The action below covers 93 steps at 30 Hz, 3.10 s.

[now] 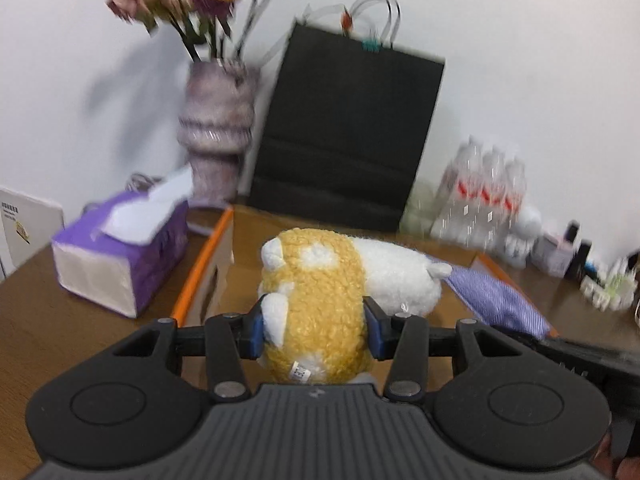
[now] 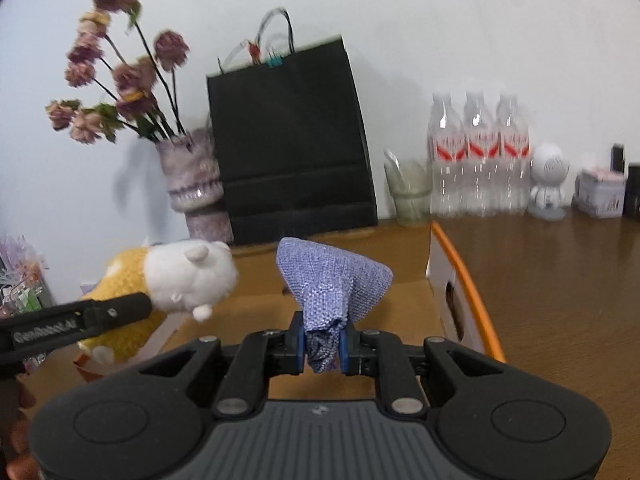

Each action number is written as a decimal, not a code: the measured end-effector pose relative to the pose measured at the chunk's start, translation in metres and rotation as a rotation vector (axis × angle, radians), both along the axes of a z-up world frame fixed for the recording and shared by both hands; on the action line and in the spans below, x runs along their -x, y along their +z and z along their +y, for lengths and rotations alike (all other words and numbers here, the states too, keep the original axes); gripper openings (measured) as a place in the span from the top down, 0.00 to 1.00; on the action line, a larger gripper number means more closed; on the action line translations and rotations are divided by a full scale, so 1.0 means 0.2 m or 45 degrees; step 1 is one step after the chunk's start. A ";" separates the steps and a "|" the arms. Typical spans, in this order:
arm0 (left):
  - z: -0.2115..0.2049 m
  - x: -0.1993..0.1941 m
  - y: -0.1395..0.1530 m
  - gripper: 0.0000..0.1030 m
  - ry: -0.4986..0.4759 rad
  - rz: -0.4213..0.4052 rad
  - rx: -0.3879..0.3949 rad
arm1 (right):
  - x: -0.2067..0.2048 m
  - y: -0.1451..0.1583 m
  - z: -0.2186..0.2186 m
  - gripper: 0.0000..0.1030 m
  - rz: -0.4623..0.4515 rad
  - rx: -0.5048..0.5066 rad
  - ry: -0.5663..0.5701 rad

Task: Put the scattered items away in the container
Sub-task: 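Carry the plush toy and blue cloth into the cardboard box and release both, then grasp the sparkly plastic bag with the left gripper while the right grasps the clear container, then carry the plastic bag and clear container into the box and release both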

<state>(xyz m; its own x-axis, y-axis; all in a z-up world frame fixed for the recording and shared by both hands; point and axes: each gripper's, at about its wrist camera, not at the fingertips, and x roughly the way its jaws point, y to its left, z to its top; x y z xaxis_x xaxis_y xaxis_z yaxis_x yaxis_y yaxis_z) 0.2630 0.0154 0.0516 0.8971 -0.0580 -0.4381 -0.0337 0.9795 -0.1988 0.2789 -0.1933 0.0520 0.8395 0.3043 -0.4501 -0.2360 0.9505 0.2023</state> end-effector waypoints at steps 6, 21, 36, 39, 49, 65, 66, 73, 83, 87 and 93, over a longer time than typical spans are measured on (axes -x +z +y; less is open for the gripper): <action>-0.03 0.04 -0.01 0.00 0.044 -0.034 -0.074 | -0.01 -0.03 0.02 0.19 0.025 0.074 -0.015; 0.00 0.08 -0.01 0.00 0.060 -0.035 -0.103 | 0.09 0.01 0.04 0.00 -0.031 0.153 0.019; 0.05 0.18 0.10 0.00 0.078 -0.112 -0.053 | 0.13 0.04 0.02 0.00 -0.047 0.128 -0.002; 0.09 0.27 0.13 0.00 0.063 -0.126 -0.053 | 0.21 0.07 -0.03 0.00 -0.072 0.110 -0.004; 0.25 0.57 -0.02 0.00 0.041 -0.027 -0.175 | 0.50 -0.03 -0.17 0.00 -0.011 0.167 0.028; 0.26 0.61 -0.19 0.00 -0.009 0.097 -0.168 | 0.57 -0.20 -0.08 0.00 0.066 0.309 0.132; 0.26 0.60 -0.19 0.00 -0.007 0.100 -0.168 | 0.56 -0.21 -0.08 0.00 0.065 0.314 0.133; 0.27 0.56 -0.23 0.43 -0.026 0.150 -0.133 | 0.47 -0.24 -0.06 0.03 0.063 0.390 0.233; 0.27 0.69 -0.16 0.60 -0.034 0.055 -0.125 | 0.62 -0.15 -0.14 0.19 -0.021 0.269 0.172; 0.26 0.72 -0.14 0.60 -0.041 0.037 -0.116 | 0.65 -0.13 -0.17 0.19 -0.033 0.244 0.146; 0.24 0.76 -0.08 0.60 -0.059 -0.015 -0.111 | 0.68 -0.10 -0.20 0.19 -0.060 0.223 0.118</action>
